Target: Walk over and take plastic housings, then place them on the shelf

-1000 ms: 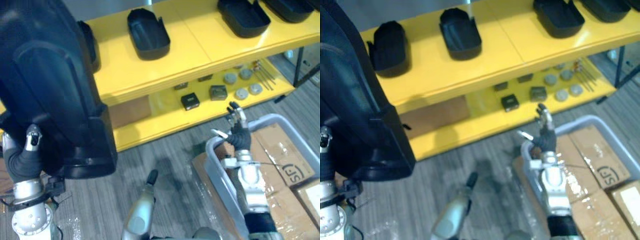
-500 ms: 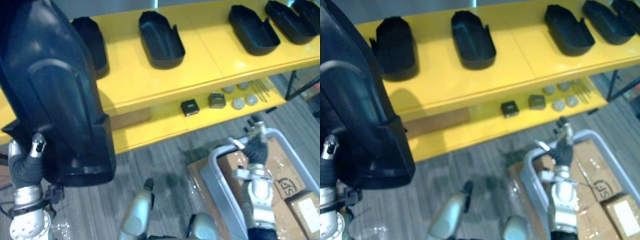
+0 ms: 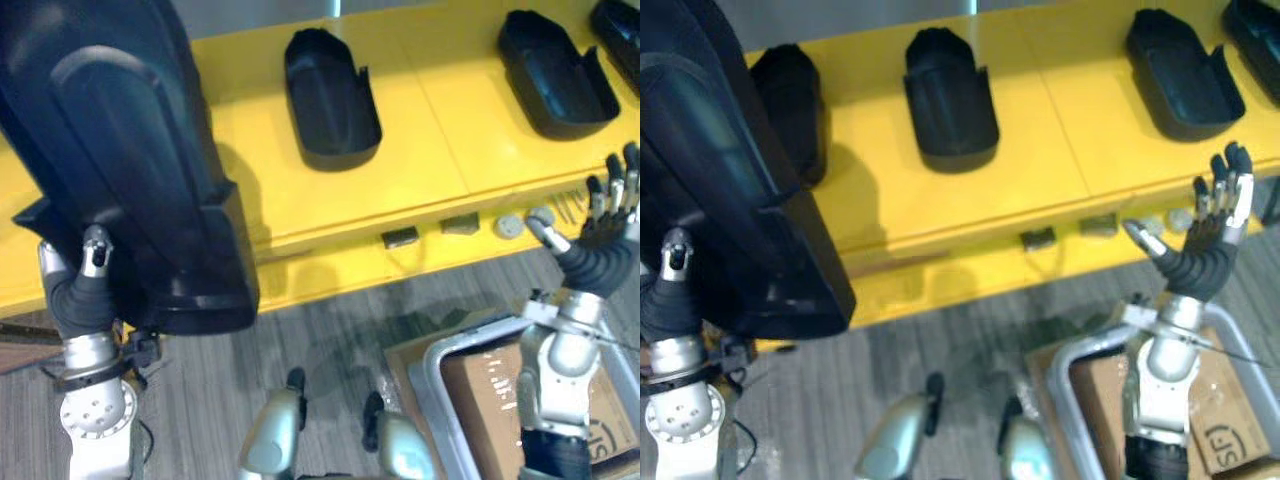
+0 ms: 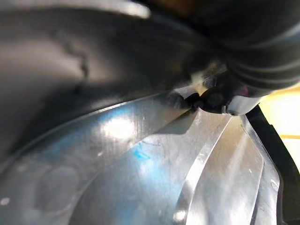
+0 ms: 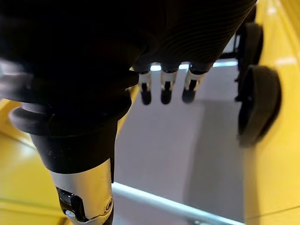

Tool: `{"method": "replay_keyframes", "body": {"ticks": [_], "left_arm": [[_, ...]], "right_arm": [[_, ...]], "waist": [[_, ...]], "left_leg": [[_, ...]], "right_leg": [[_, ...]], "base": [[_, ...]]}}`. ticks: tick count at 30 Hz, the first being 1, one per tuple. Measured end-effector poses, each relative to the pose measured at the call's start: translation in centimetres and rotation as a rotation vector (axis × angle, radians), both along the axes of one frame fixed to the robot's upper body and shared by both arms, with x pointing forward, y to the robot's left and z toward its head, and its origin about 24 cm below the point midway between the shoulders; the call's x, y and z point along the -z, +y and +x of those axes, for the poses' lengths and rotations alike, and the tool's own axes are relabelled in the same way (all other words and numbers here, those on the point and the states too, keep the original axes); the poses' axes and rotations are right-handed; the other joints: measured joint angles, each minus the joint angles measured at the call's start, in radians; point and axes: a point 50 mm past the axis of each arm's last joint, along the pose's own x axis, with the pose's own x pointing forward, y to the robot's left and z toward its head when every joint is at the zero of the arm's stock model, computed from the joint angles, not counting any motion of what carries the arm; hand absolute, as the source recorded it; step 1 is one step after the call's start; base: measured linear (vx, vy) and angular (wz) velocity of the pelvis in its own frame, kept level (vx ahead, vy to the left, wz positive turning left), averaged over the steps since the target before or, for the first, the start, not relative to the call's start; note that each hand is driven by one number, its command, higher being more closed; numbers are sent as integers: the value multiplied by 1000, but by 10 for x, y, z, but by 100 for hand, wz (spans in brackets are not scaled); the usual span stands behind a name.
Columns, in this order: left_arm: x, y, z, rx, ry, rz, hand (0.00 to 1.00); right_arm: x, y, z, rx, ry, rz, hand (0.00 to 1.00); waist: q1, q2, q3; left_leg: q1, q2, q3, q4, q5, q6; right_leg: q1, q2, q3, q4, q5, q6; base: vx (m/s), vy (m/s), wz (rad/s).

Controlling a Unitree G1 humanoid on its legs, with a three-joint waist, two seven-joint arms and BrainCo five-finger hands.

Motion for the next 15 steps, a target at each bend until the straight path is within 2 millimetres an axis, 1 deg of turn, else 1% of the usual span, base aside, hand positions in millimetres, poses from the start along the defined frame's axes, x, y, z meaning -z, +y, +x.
{"method": "replay_keyframes", "body": {"ticks": [2, 3, 4, 5, 6, 7, 8, 9, 10, 11, 12, 13, 14, 15], "left_arm": [[0, 1, 0, -17, -12, -15, 100], [1, 1, 0, -32, -10, -17, 100], [3, 2, 1, -52, 3, -8, 100], [5, 2, 2, -56, 14, -9, 100], [9, 4, 3, -65, 35, -16, 100], [12, 6, 2, -73, 54, -20, 100], [13, 6, 1, -77, 61, -20, 100], [15, 8, 0, -84, 69, -18, 100], [17, 10, 0, -92, 79, -17, 100], [19, 11, -1, -97, 83, -17, 100], [22, 15, -1, -106, 100, -19, 100], [25, 17, -1, -111, 116, -18, 100], [26, 19, -4, -120, 124, -12, 100], [26, 26, -9, -149, 132, 0, 100]], "right_arm": [[-4, 1, 0, -15, -17, -25, 0], [-5, 3, 0, -27, -31, -37, 0], [-5, 5, 0, -40, -32, -42, 0], [-5, 7, 0, -48, -37, -49, 0], [-6, 11, 0, -72, -47, -61, 0], [-6, 15, 0, -100, -59, -67, 0], [-6, 17, 1, -113, -61, -72, 0], [-6, 22, 2, -133, -60, -74, 0], [-5, 25, 3, -147, -59, -72, 0], [-4, 27, 3, -155, -57, -72, 0], [-2, 32, 5, -169, -45, -77, 0], [0, 36, 8, -171, -34, -82, 0], [1, 39, 10, -182, -26, -81, 0], [1, 45, 14, -200, -22, -97, 0]], "waist": [[-1, 8, -6], [-1, 14, -10], [-2, 15, -11], [-2, 18, -12], [-2, 22, -17], [-2, 28, -26], [-1, 29, -35], [1, 28, -51], [3, 35, -62], [7, 41, -66], [5, 58, -76], [11, 71, -85], [21, 72, -88], [38, 71, -95]], "left_leg": [[4, -4, -7, -18, 6, -9], [9, -11, -25, -29, 11, -18], [26, -24, -42, -52, 25, -38], [37, -29, -52, -63, 34, -45], [56, -38, -59, -93, 57, -52], [70, -42, -60, -125, 78, -48], [73, -46, -60, -143, 91, -50], [74, -57, -54, -186, 123, -46], [75, -49, -26, -216, 123, -24], [73, -30, 17, -218, 123, -23], [73, -2, 87, -221, 142, -21], [89, -2, 101, -232, 176, -16], [101, -6, 105, -247, 182, -12], [111, -15, 107, -261, 187, -5]], "right_leg": [[2, -3, -11, 0, -1, -2], [10, -7, -33, 0, -5, -9], [31, -19, -64, 0, -15, -24], [45, -24, -85, 0, -18, -27], [70, -36, -124, -1, -26, -40], [94, -44, -169, -2, -34, -48], [102, -50, -194, -1, -41, -48], [119, -68, -240, -2, -60, -45], [138, -79, -285, -5, -68, -38], [148, -82, -308, -7, -68, -38], [170, -85, -342, -5, -68, -38], [187, -93, -355, 9, -70, -39], [187, -99, -353, 18, -71, -39], [187, -108, -350, 26, -73, -41]], "base": [[52, -31, 20], [26, -43, 45], [27, -61, 57], [9, -70, 76], [-15, -81, 91], [-22, -76, 96], [-56, -72, 112], [-69, -59, 119], [-75, -49, 118], [-48, -18, 114], [-8, 69, 101], [5, 92, 79], [11, 103, 31], [-3, 67, 4]]}}
